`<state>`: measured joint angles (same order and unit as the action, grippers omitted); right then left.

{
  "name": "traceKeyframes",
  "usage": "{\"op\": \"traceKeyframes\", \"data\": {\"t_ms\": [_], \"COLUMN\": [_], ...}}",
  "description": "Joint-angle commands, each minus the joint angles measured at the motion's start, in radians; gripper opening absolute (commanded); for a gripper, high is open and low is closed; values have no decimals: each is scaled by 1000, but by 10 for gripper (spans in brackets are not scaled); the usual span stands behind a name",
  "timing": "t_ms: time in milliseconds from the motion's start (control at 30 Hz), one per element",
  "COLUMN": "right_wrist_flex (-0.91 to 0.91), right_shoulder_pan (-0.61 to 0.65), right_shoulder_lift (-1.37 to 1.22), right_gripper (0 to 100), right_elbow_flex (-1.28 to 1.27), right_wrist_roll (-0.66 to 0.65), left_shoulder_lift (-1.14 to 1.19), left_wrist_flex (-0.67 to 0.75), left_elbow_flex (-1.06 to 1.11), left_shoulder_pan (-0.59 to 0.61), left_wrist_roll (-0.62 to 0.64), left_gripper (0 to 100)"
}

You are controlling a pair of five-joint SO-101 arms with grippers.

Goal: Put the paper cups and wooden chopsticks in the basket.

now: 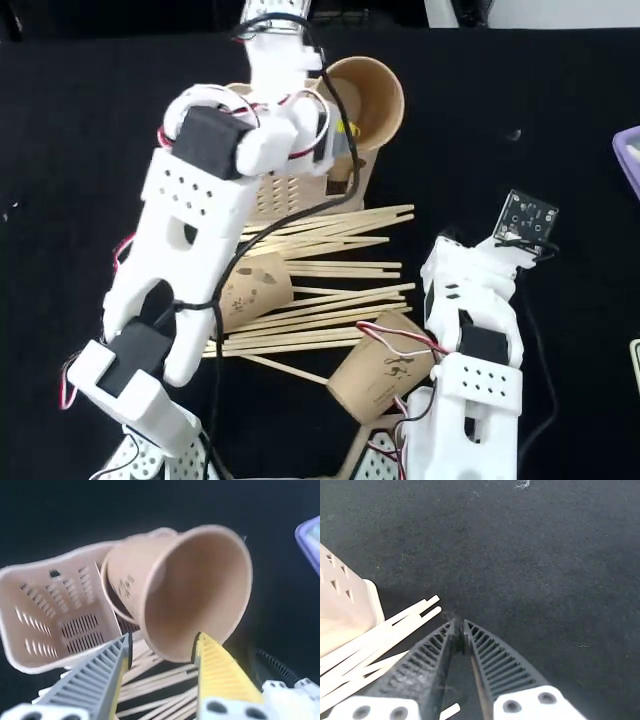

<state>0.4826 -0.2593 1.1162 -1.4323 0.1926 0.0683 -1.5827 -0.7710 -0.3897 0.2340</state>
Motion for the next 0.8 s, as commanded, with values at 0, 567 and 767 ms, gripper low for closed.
{"op": "traceKeyframes", "data": {"t_ms": [0,567,767], "right_wrist_flex": [-20,-23,-23], "right_shoulder_pan": [-15,-15,-15], "right_shoulder_lift": [16,16,16], "right_gripper": [12,12,12], "right_elbow_flex": [4,-2,-4], "right_wrist_roll": [8,8,8], "left_shoulder_lift": [-3,34,91], "left_wrist_flex": [37,270,273], "left_elbow_flex": [-104,-119,-114], "left_shoulder_pan": [-4,87,88], "left_wrist_roll": [-5,-8,-8], "left_gripper": [224,224,224]}}
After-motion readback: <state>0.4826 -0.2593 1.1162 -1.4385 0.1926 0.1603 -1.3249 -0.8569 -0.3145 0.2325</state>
